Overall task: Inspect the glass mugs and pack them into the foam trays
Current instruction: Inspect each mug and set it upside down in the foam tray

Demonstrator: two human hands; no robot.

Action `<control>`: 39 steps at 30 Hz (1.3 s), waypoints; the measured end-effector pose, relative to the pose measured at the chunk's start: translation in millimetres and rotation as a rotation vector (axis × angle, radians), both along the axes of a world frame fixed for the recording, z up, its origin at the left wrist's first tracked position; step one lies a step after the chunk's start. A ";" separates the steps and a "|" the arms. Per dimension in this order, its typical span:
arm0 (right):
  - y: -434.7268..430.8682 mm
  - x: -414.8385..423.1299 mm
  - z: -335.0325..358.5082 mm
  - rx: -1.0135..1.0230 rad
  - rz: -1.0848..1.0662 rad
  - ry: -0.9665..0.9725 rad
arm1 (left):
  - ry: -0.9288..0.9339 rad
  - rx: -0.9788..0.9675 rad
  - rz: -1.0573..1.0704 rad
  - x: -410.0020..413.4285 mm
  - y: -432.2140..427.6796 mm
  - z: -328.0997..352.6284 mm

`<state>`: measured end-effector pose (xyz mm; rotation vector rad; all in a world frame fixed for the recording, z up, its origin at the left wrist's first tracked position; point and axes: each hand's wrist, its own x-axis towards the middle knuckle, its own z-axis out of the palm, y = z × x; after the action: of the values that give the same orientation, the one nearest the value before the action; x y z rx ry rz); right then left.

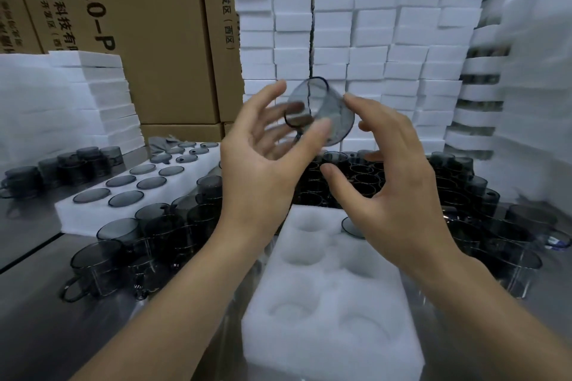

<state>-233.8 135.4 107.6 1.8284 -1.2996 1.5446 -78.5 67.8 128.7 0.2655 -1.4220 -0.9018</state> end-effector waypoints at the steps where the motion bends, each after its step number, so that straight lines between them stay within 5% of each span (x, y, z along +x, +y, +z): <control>1: 0.4 0.9 0.1 -0.004 0.018 -0.011 | 0.028 0.145 -0.129 -0.9 -0.8 0.7; 6: 3.3 5.0 2.4 -0.035 0.092 -0.082 | 0.038 0.696 -0.663 -2.8 -4.4 1.1; 11: 2.7 9.8 1.0 -0.055 0.102 -0.058 | 0.021 0.860 -0.837 -4.2 -4.7 -3.4; 19: -0.2 5.3 -1.0 -0.015 -0.029 -0.118 | -0.093 0.697 -0.555 -4.4 -14.0 -5.7; 26: 0.3 14.6 11.2 0.409 0.608 -0.965 | -0.184 0.524 -0.442 -0.9 -12.9 -2.4; 29: 0.1 18.6 8.8 0.574 0.693 -1.010 | -0.183 0.444 -0.397 -2.1 -12.6 -3.6; 39: 4.4 25.0 11.5 0.647 0.938 -1.212 | -0.255 0.356 -0.332 -1.8 -16.7 -6.3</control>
<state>-208.8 139.8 119.1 2.0012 -1.5699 3.4201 -80.3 51.1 122.4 0.4313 -1.5612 -1.4389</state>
